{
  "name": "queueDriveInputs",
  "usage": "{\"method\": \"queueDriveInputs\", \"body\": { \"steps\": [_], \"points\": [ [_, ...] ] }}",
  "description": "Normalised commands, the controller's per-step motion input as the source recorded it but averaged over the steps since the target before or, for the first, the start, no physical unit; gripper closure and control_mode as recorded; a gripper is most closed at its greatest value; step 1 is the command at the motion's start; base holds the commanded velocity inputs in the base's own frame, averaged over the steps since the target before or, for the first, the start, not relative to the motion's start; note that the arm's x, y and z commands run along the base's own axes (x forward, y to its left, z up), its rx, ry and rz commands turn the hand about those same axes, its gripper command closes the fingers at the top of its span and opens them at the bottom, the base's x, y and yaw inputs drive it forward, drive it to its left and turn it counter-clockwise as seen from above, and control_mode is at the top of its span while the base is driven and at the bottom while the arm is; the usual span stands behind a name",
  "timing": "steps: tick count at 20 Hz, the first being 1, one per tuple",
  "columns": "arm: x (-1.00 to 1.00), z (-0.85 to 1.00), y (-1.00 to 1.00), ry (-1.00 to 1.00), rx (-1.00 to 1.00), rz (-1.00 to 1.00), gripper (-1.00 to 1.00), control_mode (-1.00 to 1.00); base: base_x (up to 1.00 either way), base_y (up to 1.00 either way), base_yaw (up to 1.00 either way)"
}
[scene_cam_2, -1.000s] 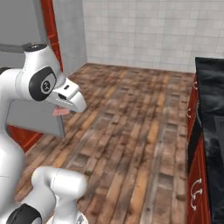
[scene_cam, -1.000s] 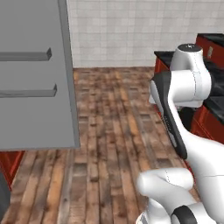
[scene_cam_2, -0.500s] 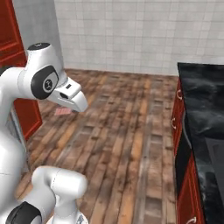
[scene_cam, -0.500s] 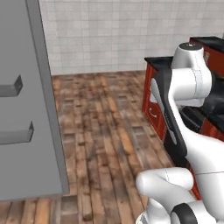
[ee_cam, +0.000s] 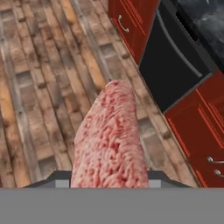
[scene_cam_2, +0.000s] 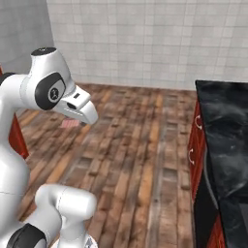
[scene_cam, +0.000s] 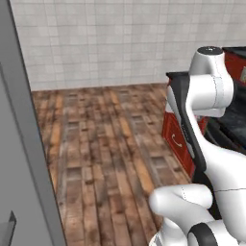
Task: Take the cheese, steak, and cucumber from the fridge and place them on the plate on the dining counter to create an appetizer plate.
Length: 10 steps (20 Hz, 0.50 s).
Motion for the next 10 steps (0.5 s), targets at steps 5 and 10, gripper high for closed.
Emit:
{"method": "queueDriveInputs", "body": {
  "steps": [5,10],
  "points": [
    [0.0,0.0,0.0,0.0,0.0,0.0,1.0,1.0,1.0,-0.21,0.04],
    [0.0,0.0,0.0,0.0,0.0,0.0,1.0,1.0,1.0,-0.15,0.02]
  ]
}}
